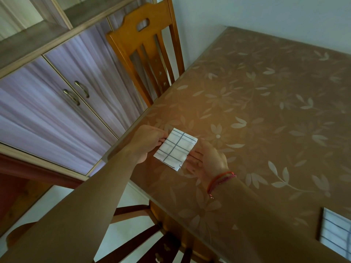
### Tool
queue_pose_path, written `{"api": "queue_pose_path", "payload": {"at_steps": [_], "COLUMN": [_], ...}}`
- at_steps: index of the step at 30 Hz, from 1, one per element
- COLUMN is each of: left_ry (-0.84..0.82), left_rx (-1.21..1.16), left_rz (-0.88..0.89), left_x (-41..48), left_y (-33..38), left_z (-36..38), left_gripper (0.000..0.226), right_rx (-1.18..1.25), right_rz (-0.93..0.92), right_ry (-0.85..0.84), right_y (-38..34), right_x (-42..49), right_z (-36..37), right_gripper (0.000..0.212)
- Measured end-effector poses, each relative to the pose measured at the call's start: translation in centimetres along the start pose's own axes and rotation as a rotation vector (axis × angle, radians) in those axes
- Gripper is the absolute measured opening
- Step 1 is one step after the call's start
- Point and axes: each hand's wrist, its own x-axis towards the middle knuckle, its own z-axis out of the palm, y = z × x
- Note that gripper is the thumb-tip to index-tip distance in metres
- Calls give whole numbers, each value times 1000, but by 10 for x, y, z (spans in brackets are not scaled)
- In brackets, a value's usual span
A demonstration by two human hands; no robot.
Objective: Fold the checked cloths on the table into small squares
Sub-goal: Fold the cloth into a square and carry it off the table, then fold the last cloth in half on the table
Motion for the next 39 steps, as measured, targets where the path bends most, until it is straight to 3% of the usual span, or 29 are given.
{"api": "queue_pose_path", "payload": {"at_steps": [13, 20, 28, 32, 39], "left_ry": [41, 79, 88, 80, 34], "left_rx": [97, 346, 593, 635, 733], "left_rz": [61, 245, 494, 590, 774], "left_x": [-22, -58, -117, -139, -190], "left_y": [9, 25, 68, 85, 113], "left_z": [1, 10, 42, 66, 140], "left_gripper": [16, 18, 36, 38, 42], "right_rx": [-33, -287, -555, -659, -834], "right_rz": [-1, -61, -252, -329, -445], "right_ry": [36, 115, 159, 226, 346], "right_y": [5, -3, -40, -59, -99], "right_x": [-5, -21, -76, -110, -188], "right_z": [-12, -35, -85, -127, -206], "right_gripper": [19, 37, 15, 50, 48]}}
